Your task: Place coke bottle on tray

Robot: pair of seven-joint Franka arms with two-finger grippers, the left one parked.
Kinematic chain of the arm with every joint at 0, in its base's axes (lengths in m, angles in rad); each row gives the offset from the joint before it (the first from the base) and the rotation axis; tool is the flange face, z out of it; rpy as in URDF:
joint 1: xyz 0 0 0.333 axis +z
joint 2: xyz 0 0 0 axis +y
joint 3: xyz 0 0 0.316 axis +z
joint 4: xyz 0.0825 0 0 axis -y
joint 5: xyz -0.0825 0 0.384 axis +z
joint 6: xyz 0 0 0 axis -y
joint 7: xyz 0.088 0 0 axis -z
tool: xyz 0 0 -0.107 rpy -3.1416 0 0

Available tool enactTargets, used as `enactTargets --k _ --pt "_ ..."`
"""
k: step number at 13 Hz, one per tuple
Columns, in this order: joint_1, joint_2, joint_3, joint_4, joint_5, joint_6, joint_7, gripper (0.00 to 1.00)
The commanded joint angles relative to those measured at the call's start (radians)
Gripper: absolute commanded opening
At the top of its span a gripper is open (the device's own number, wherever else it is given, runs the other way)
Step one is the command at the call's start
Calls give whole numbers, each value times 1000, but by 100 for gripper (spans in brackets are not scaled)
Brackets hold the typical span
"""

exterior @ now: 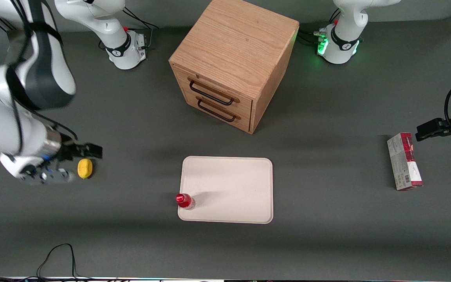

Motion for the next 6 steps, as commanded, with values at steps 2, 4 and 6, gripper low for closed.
enactTargets --k 2,4,6 --pt "11 -208 -88 -204 56 18 -115 100" --pt "11 -215 -99 -206 56 13 -127 100" --pt "7 -212 -96 -201 56 13 -121 100"
